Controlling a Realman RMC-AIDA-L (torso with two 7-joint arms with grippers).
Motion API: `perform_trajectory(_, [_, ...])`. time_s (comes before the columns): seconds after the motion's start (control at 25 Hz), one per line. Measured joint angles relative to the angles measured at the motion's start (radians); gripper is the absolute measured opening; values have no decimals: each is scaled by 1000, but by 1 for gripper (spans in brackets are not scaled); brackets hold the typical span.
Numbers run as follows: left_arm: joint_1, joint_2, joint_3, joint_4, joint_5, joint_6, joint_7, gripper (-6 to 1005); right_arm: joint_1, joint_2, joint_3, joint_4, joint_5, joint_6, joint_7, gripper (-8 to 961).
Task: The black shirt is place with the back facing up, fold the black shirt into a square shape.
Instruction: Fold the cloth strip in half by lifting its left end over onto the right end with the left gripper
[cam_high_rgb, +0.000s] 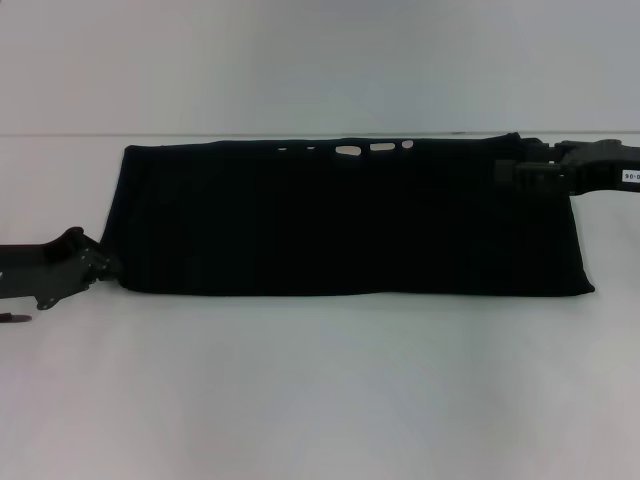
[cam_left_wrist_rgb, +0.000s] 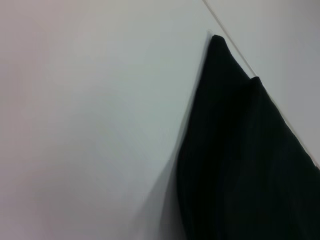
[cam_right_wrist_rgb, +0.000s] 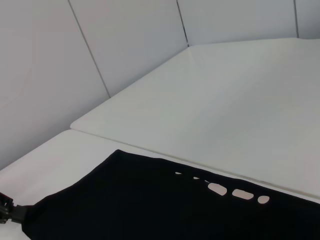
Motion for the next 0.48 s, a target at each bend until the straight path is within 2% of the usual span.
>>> perform_trajectory(0.24, [13, 0, -10, 2, -2, 4, 30, 106, -3, 0, 7, 0, 1, 0, -3, 778])
perform_trajectory(0.48, [37, -6, -14, 15, -11, 20, 78, 98, -10, 2, 12, 0, 1, -1, 0, 778])
